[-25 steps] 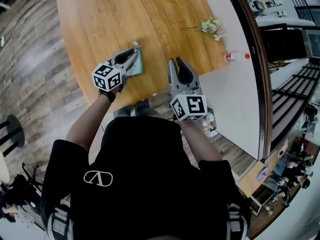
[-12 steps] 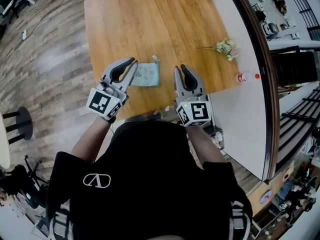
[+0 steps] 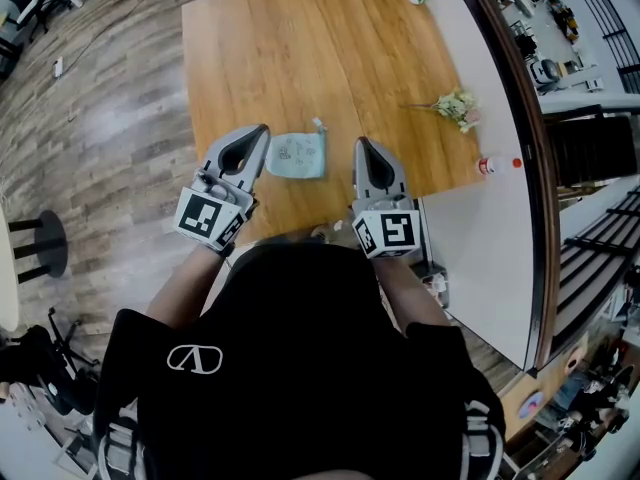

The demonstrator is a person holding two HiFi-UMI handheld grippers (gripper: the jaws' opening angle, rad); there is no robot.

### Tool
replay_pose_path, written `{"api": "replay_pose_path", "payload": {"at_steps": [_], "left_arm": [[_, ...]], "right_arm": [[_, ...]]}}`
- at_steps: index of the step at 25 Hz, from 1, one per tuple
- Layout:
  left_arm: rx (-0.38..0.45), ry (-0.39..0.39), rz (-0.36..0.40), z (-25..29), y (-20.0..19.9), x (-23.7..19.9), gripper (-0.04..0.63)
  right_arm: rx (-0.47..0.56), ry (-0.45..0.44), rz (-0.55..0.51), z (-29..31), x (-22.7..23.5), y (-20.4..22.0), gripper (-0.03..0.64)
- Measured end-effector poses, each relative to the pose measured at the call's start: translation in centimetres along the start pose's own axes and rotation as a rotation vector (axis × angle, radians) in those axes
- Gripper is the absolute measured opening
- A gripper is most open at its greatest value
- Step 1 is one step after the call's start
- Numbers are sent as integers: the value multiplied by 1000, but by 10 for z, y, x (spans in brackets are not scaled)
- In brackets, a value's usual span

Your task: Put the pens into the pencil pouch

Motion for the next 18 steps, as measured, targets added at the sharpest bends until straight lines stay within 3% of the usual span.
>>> {"api": "replay_pose_path", "payload": {"at_steps": [10,18], "left_arm": [[6,-14,34,-3,-3,2,3],[2,-9,42,-3,-2,5,3]], "right_arm": [[-16,32,-61,-3,-4,3,-2],[-11,47,-39,-3,-1,4,-2]]}}
Point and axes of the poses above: the fingertips, and each gripper's own axes: z forward along the fingers, x to its right, y out of its underside, the point moved 8 cm from there along -z, backward along the fingers, and after that the axes turned 8 degrees about z, right-handed, at the moved point
